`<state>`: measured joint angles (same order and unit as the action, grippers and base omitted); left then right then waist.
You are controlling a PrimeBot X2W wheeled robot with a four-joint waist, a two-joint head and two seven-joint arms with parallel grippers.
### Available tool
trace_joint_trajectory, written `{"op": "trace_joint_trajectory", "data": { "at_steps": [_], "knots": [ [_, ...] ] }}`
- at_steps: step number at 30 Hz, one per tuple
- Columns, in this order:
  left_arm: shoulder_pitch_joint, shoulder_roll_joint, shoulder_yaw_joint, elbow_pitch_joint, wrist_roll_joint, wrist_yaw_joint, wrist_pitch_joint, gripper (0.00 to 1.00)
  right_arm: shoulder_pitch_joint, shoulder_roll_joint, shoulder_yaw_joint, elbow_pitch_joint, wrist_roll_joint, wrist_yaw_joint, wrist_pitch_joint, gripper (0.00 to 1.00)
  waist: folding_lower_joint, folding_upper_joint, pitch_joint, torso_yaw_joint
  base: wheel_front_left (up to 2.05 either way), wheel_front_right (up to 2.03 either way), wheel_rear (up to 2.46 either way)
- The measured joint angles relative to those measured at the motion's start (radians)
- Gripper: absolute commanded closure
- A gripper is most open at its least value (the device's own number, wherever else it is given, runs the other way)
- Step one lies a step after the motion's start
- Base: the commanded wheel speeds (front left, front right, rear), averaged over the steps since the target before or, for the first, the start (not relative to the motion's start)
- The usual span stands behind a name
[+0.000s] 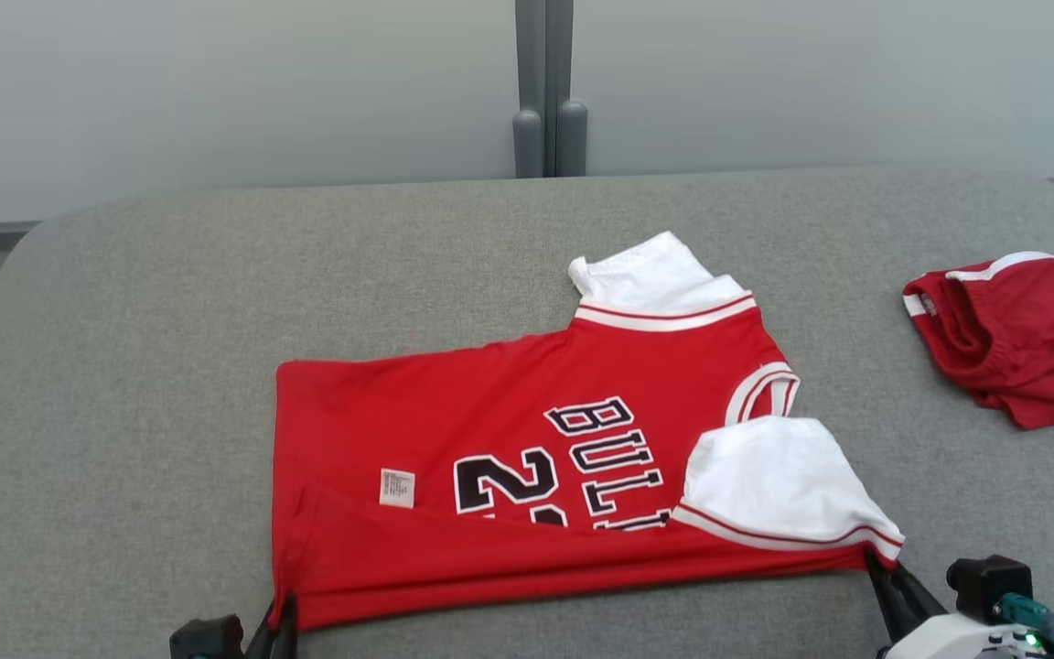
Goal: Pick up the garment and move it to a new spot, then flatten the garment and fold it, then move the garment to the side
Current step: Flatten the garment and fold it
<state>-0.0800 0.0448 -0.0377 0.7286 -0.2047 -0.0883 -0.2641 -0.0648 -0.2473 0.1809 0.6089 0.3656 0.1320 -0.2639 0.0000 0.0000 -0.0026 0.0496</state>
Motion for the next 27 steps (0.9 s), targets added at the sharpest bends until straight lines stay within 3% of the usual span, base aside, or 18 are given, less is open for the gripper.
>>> {"op": "trace_joint_trajectory", "data": {
  "at_steps": [7,8,9,10,20,27],
  "knots": [
    [0.03,0.0,0.027,0.035,0.021,-0.008,0.0,1.0,0.057,-0.008,0.039,0.003,0.035,0.0,0.0,1.0,0.0,0.0,-0.045,0.001,0.0,0.0,0.0],
    [0.03,0.0,0.029,0.038,0.021,-0.008,0.0,0.8,0.057,-0.009,0.042,0.011,0.04,0.0,0.0,0.56,0.0,0.0,-0.045,0.001,0.0,0.0,0.0],
    [0.03,0.0,0.031,0.041,0.023,-0.008,0.0,0.15,0.057,-0.01,0.046,0.018,0.044,0.0,0.0,0.0,0.0,0.0,-0.045,0.001,0.0,0.0,0.0],
    [0.03,0.0,0.033,0.042,0.025,-0.007,0.0,0.0,0.057,-0.01,0.044,0.021,0.049,0.0,0.0,0.0,0.0,0.0,-0.043,0.002,0.0,0.0,0.0],
    [0.013,0.003,0.053,-0.074,0.051,0.015,0.0,0.0,-0.001,-0.015,-0.069,-0.083,-0.012,0.0,0.0,0.0,0.0,0.0,0.002,0.009,0.0,0.0,0.0],
    [-0.177,0.007,0.06,-0.069,0.079,0.001,0.0,0.0,-0.147,0.001,-0.05,-0.125,-0.063,0.0,0.0,0.0,0.0,0.0,0.079,0.009,0.0,0.0,0.0]
  ]
}}
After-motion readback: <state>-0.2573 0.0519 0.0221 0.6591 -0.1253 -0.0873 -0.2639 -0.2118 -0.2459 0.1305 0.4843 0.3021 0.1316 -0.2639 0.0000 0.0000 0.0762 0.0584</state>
